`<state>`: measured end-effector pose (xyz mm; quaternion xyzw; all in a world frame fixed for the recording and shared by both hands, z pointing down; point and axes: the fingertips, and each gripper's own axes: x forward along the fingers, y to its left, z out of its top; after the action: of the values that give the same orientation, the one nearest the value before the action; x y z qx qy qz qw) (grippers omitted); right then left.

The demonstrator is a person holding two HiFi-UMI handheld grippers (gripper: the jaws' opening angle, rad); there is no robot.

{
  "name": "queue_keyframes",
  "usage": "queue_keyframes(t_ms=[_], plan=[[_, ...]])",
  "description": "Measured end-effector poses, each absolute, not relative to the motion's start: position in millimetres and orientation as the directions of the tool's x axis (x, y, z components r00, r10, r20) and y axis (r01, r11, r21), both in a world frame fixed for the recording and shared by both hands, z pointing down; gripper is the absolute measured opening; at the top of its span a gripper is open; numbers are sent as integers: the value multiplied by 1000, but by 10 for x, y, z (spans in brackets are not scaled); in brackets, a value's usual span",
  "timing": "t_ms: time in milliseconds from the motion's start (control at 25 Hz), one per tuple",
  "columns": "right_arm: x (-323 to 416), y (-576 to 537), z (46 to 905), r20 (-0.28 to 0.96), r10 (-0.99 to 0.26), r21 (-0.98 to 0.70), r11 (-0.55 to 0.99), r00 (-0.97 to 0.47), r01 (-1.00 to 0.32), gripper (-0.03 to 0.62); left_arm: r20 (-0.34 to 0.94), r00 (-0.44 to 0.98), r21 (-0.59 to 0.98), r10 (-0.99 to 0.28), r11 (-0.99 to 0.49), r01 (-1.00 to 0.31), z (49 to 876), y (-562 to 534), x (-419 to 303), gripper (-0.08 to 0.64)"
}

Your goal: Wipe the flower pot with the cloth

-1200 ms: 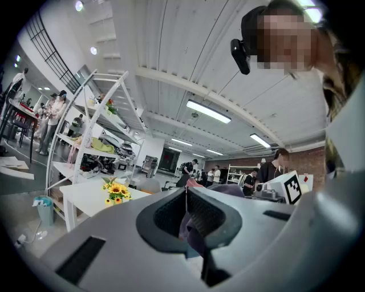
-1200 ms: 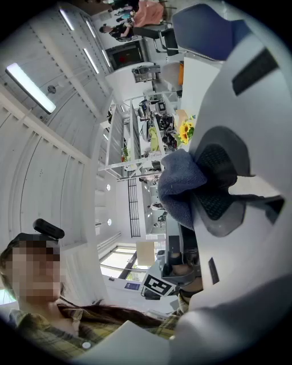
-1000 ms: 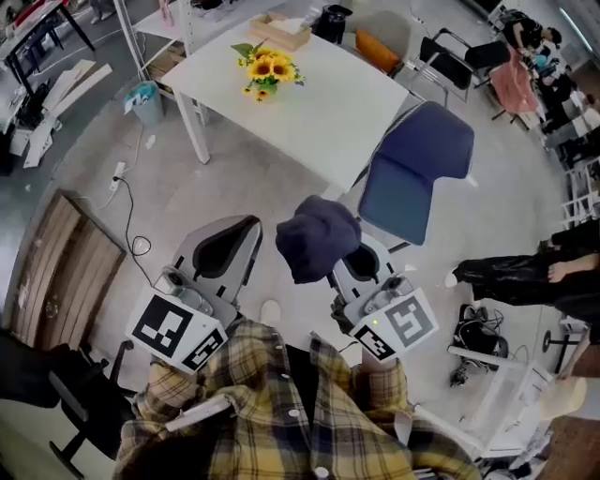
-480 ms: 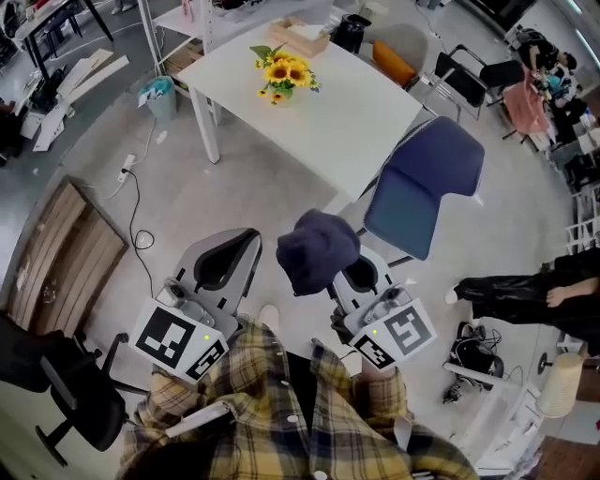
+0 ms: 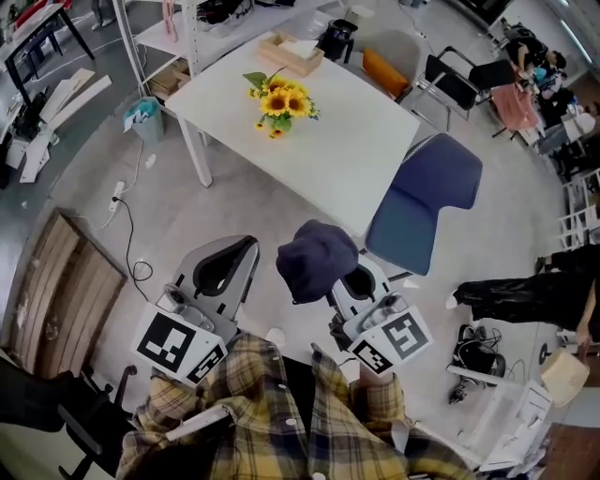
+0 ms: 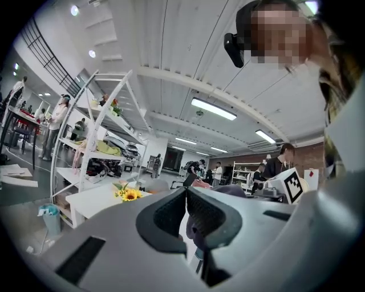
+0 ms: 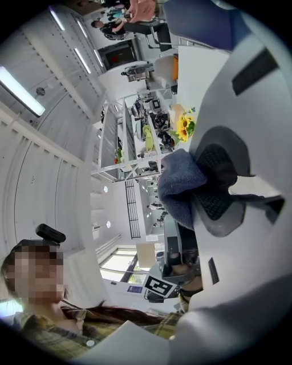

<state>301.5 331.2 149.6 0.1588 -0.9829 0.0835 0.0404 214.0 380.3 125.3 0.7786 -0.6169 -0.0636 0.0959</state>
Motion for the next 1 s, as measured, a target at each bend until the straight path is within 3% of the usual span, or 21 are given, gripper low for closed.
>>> queue_keyframes(t_ms=[480, 1000], plan=[[1761, 2465, 1385, 103, -474, -171, 858, -875, -485, 29, 42, 374, 221, -926, -357, -908, 1209, 2949, 686, 14], [1421, 1642, 1652, 157, -593, -167, 772, -790, -613, 29, 87, 456, 264, -886, -421, -868, 1491, 2052, 128, 14]])
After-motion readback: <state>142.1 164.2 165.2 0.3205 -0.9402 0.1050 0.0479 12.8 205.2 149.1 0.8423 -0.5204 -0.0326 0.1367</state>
